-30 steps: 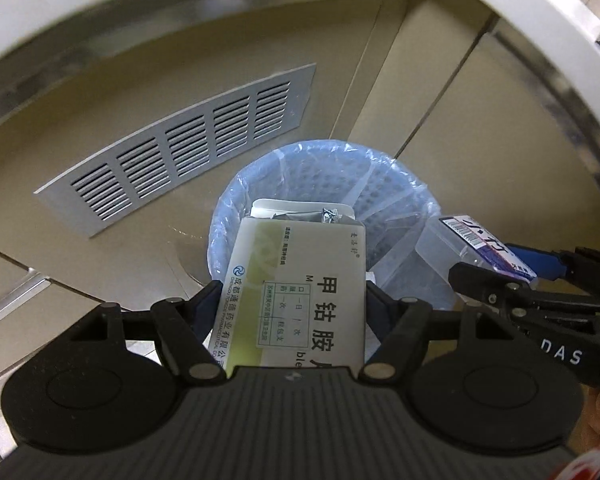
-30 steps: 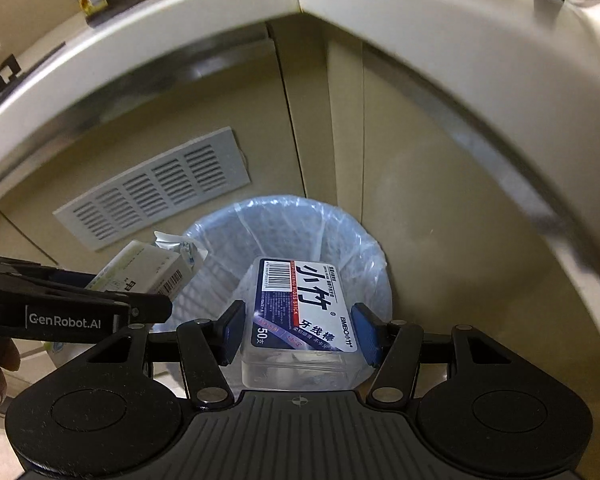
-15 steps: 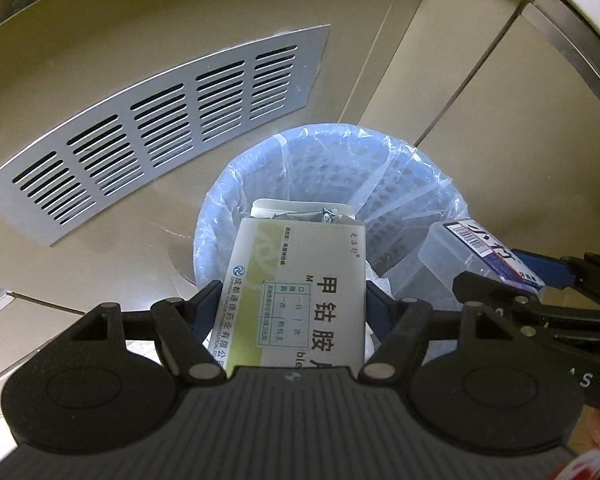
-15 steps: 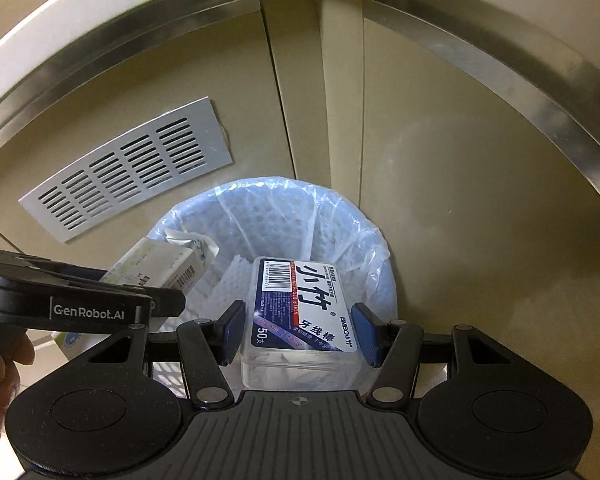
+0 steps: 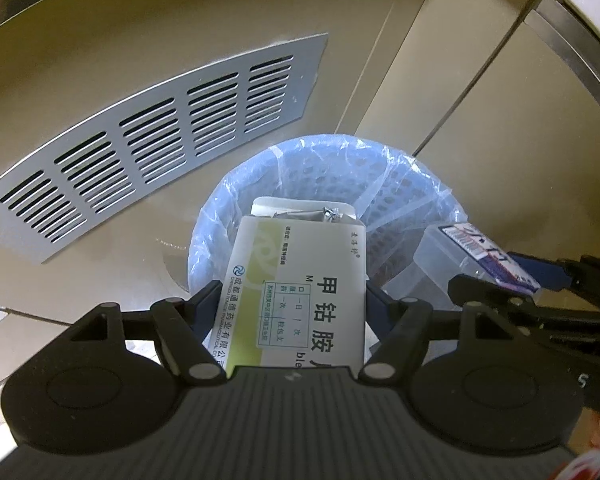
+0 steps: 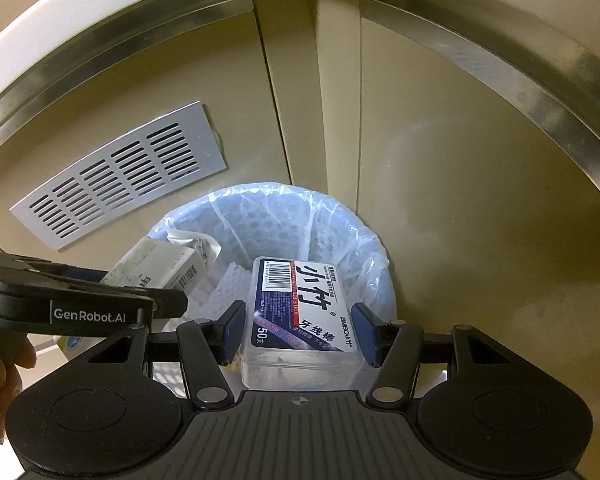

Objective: Collect trash
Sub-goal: 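Open the left tool to drop the medicine box into the bin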

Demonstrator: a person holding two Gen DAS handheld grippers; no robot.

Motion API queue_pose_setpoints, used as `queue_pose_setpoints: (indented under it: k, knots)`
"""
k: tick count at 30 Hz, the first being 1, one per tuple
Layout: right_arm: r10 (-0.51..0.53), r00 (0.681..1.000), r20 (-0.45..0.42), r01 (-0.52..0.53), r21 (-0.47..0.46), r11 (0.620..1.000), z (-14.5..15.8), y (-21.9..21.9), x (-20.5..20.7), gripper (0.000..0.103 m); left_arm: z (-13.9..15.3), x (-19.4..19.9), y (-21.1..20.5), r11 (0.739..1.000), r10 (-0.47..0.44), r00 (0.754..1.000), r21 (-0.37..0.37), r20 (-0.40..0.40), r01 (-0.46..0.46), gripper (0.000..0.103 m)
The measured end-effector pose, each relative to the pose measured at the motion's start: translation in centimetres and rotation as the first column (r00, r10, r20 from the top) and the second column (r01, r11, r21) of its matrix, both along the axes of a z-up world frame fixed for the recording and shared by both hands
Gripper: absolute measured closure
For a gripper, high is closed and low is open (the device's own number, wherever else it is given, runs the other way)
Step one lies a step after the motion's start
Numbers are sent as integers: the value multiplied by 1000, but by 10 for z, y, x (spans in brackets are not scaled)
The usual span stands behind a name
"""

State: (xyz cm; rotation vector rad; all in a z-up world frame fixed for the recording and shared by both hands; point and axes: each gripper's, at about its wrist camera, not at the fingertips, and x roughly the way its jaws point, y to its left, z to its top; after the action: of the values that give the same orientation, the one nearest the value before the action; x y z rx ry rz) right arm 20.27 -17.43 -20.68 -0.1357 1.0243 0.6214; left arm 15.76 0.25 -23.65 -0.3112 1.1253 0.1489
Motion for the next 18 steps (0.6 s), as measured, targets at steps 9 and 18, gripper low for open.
queue_pose_setpoints:
  k: [9,18]
  knots:
    - [-4,1000,-7,4,5,1000,2,-3,0,46,6,-2,-3,1000,-2,999,7,35,2,23]
    - [4,1000,-11,-4,15,1000,3,0,0,46,19,-22,6,999,31,999,13,24,-31,24]
